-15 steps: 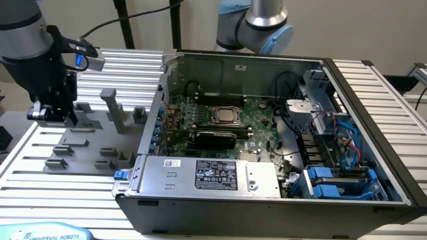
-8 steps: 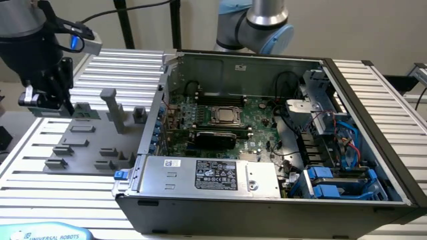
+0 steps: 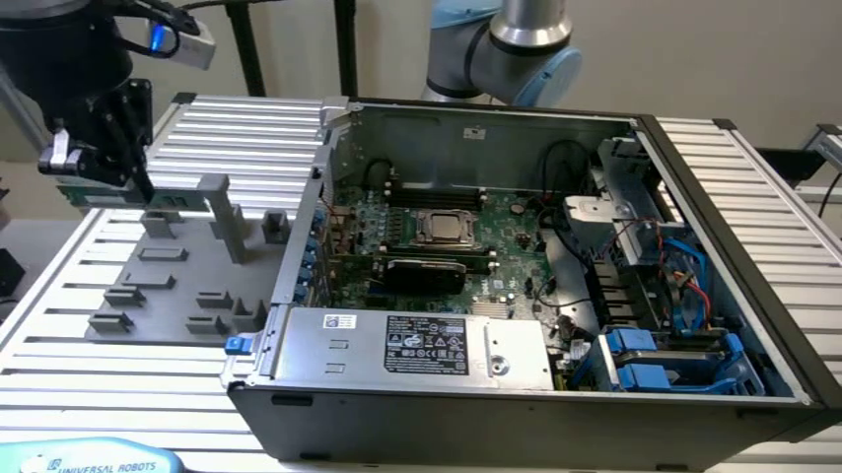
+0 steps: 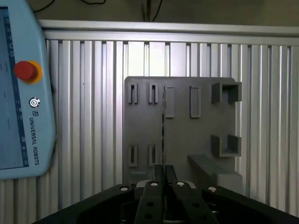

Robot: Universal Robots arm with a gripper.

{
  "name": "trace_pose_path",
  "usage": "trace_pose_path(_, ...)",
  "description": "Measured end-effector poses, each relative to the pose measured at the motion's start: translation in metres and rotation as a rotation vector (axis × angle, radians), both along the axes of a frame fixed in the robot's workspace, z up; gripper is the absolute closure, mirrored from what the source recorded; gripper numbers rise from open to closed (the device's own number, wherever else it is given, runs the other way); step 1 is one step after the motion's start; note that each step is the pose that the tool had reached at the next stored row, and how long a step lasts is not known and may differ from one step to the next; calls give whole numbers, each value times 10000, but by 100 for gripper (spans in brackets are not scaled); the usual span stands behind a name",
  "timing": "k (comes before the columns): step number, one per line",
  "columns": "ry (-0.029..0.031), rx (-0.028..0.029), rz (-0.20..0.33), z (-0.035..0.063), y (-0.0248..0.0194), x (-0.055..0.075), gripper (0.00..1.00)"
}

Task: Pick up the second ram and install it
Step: 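Pick up the second ram and move it above second insertion slot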

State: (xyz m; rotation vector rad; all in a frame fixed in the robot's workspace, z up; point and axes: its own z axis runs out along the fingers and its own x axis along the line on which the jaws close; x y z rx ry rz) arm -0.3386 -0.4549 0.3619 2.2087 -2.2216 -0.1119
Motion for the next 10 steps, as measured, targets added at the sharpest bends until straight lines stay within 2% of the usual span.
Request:
trace_pose_path(5, 1, 0, -1, 123, 0, 228, 87)
trace_pose_path(10, 0, 1, -1, 186, 0, 453, 87)
